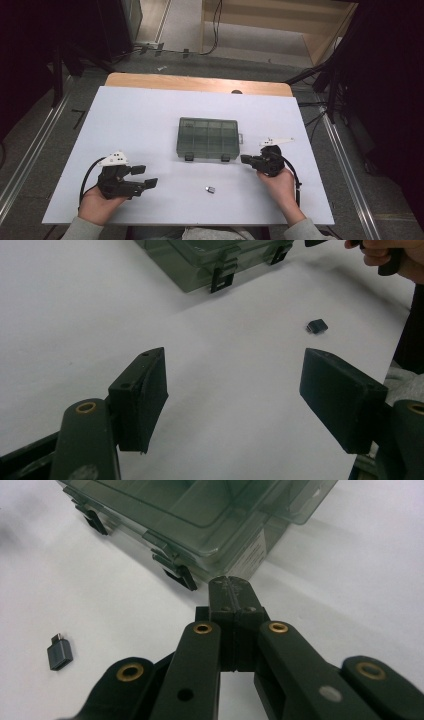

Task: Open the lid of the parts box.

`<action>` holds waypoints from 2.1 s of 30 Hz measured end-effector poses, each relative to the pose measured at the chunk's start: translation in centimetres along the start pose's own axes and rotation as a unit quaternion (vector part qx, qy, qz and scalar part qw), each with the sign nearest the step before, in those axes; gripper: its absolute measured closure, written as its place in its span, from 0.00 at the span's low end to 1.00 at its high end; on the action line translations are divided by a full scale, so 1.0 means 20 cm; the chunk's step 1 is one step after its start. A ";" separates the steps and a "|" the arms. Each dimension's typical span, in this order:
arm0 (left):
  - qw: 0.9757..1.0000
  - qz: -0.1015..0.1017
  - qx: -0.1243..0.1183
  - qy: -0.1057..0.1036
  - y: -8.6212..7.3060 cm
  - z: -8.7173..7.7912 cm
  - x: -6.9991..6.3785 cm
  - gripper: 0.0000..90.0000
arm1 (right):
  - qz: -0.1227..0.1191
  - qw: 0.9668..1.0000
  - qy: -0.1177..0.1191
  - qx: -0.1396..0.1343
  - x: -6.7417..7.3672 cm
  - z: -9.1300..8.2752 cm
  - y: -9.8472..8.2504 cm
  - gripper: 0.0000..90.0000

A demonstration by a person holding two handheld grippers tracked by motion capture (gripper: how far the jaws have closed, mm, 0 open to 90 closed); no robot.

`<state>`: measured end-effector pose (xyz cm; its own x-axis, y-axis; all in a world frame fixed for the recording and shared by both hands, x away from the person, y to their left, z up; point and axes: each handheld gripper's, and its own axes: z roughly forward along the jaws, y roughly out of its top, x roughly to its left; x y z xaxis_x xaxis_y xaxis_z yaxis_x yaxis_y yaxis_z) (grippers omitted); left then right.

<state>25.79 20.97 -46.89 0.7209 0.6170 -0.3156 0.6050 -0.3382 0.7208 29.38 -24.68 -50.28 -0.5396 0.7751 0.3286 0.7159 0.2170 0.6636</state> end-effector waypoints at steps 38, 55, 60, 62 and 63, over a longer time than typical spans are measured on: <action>1.000 0.002 0.002 0.004 0.00 0.00 0.00 0.30 | -0.006 1.000 0.010 -0.022 0.03 0.00 0.02 0.97; 1.000 0.002 0.003 0.004 0.00 0.00 0.00 0.30 | -0.007 0.999 0.011 -0.033 0.03 -0.01 0.03 0.97; 1.000 0.003 0.006 0.004 0.00 0.00 0.00 0.30 | -0.011 0.999 0.010 -0.040 0.03 -0.02 0.03 0.97; 1.000 0.003 0.006 0.004 0.00 0.00 0.00 0.30 | -0.011 0.999 0.011 -0.040 0.03 -0.02 0.04 0.97; 1.000 0.003 0.006 0.004 0.00 0.00 0.00 0.30 | -0.012 0.999 0.011 -0.038 0.03 -0.02 0.04 0.97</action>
<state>25.79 20.93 -46.92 0.7216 0.6209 -0.3063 0.6048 -0.3499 0.7154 29.45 -24.27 -49.32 -0.5666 0.7564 0.3269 0.6677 0.1890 0.7200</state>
